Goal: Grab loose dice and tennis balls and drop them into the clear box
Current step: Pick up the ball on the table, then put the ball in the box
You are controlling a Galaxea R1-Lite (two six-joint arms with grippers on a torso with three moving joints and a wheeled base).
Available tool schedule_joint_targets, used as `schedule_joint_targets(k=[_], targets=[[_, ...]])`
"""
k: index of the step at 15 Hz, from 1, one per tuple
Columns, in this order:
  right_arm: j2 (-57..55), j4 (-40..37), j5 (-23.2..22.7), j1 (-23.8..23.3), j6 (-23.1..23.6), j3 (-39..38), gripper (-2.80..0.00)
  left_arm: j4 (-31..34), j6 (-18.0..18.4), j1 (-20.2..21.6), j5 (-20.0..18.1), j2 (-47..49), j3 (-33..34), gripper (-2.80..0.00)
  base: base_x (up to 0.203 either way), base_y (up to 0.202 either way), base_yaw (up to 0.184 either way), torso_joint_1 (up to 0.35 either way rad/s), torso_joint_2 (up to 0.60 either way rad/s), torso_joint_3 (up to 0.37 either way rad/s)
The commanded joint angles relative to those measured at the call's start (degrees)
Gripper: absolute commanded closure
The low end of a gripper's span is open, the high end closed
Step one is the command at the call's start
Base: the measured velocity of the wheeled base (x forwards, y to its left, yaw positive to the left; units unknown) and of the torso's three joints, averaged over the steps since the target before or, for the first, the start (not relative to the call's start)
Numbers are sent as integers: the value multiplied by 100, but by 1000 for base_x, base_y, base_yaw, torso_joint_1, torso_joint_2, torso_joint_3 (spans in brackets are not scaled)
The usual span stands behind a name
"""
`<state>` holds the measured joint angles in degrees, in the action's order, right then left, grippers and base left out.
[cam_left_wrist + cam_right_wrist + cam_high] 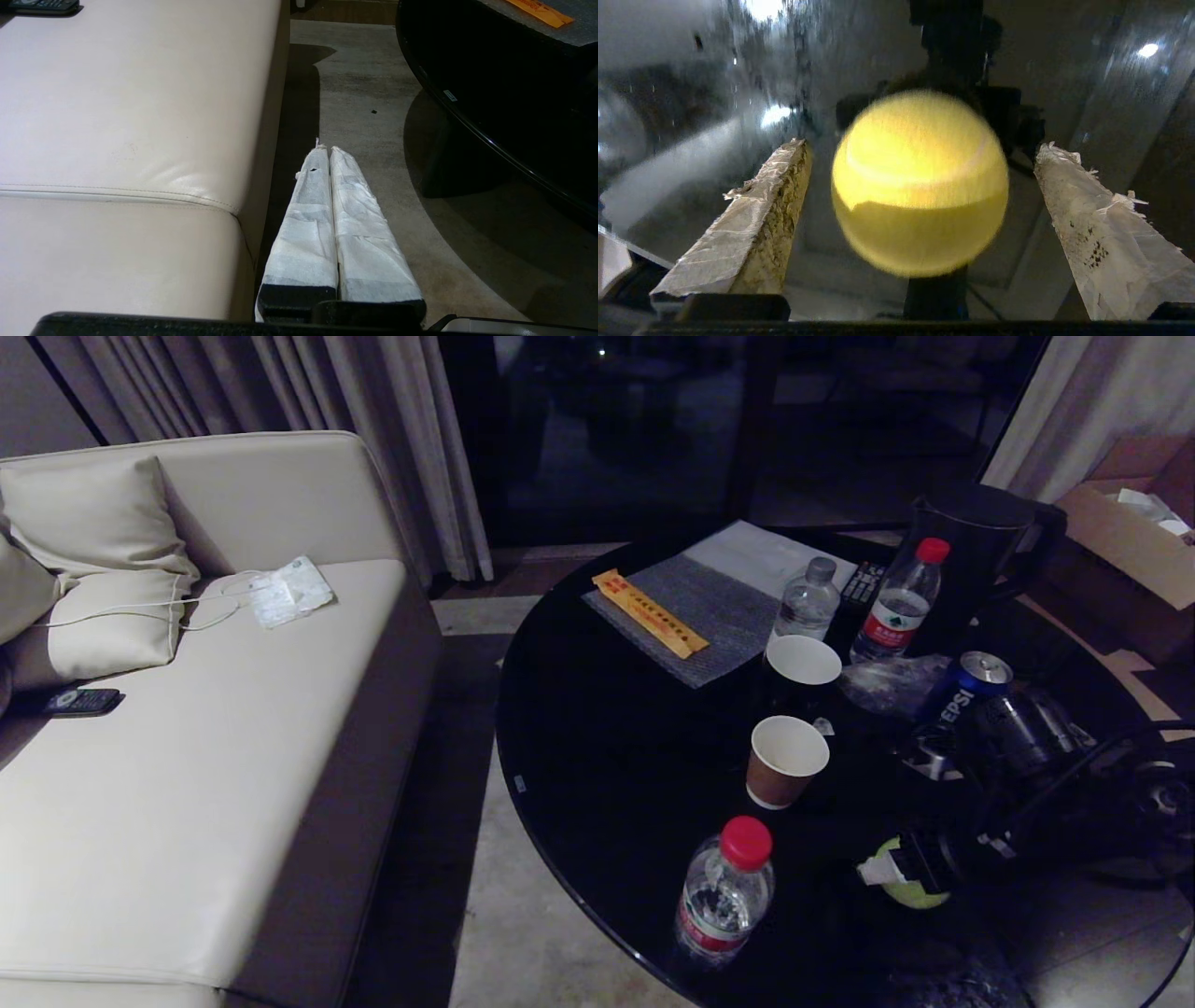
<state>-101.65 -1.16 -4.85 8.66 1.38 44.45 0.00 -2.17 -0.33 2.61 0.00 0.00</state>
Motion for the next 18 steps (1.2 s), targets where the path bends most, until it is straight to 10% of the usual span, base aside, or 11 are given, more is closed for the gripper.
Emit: schedule_joint_targets(k=[1, 2, 10, 18], targets=[[-57, -7, 2, -4, 3, 11, -230, 0, -3, -2, 3, 9, 9, 0, 0, 0, 0, 0, 0, 0], [-57, -7, 2, -4, 12, 11, 0, 0, -3, -2, 3, 9, 9, 0, 0, 0, 0, 0, 0, 0], [256, -46, 448, 5, 3, -79, 0, 0, -3, -2, 3, 9, 9, 0, 0, 0, 0, 0, 0, 0], [3569, -105, 474, -29, -243, -1466, 0, 0, -3, -2, 3, 9, 9, 0, 0, 0, 0, 0, 0, 0]])
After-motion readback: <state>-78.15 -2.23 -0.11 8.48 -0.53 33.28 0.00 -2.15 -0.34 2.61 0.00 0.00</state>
